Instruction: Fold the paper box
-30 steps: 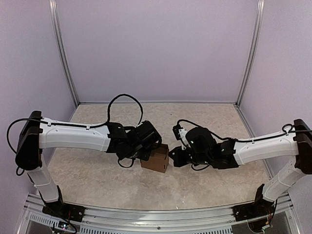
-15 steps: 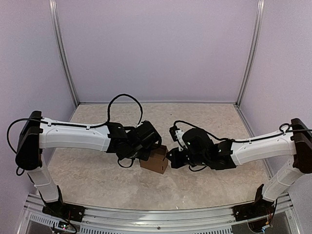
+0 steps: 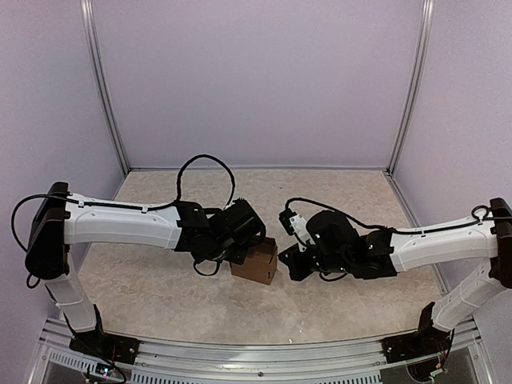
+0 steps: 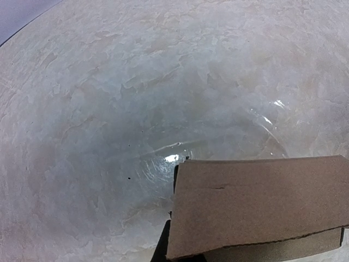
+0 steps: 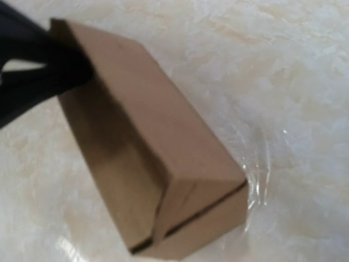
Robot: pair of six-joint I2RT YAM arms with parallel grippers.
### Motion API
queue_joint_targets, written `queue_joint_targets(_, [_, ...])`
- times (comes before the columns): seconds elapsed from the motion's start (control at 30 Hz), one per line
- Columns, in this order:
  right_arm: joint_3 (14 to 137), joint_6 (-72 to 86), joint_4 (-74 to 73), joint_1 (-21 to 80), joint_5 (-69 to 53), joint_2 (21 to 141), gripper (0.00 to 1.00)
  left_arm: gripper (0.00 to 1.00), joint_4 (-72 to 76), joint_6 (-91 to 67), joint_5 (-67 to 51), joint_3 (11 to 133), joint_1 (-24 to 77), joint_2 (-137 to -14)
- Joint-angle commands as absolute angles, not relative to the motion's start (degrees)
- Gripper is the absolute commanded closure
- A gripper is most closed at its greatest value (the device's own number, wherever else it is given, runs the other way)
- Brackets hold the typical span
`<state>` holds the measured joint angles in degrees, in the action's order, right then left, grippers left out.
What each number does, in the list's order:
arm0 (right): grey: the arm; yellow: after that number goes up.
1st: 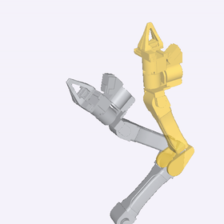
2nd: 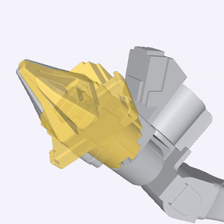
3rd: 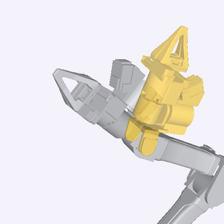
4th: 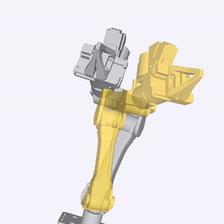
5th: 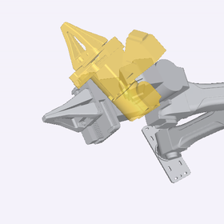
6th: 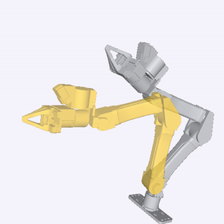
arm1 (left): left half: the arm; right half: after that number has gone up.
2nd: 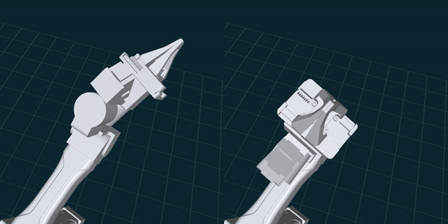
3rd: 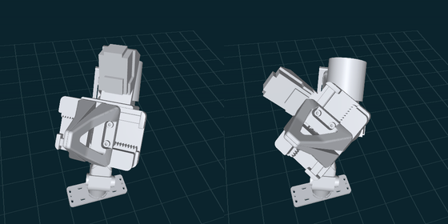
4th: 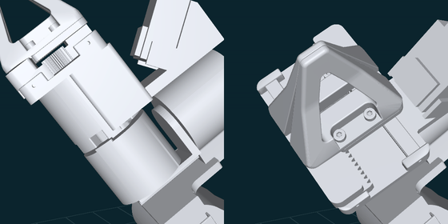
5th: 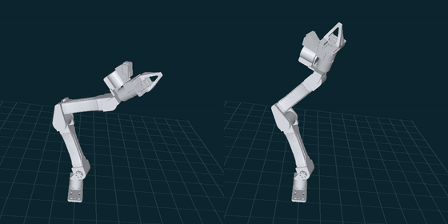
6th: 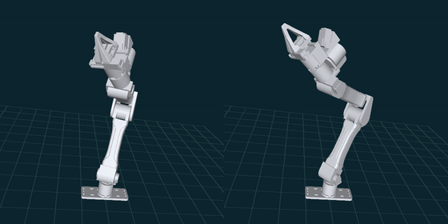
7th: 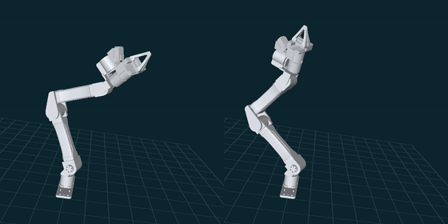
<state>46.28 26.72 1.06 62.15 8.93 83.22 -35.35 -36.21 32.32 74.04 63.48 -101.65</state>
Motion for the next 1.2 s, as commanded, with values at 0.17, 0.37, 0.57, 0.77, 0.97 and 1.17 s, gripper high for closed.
queue_joint_targets(0.17, [44.29,21.54,2.46,60.04,2.14,80.40,0.95,1.00,-36.30,-36.39,30.76,74.49,64.38,-103.01])
queue_joint_targets(0.37, [44.65,22.47,4.37,57.96,0.17,81.20,0.91,1.00,-36.50,-36.19,30.85,74.77,64.41,-103.01])
queue_joint_targets(0.57, [45.36,22.57,4.76,57.04,-2.82,82.24,0.93,1.00,-36.48,-36.05,30.84,74.74,64.43,-103.01])
queue_joint_targets(0.77, [46.11,22.77,5.27,57.04,-3.82,83.63,0.97,1.00,-36.52,-35.95,30.85,74.80,64.42,-103.10])
queue_joint_targets(0.97, [46.73,22.46,5.59,57.05,-4.01,84.56,1.00,1.00,-36.52,-35.94,30.94,74.71,64.43,-103.10])
queue_joint_targets(1.17, [47.77,22.41,6.02,57.03,-4.14,85.54,1.00,1.00,-36.30,-35.95,30.98,74.62,64.56,-103.10])
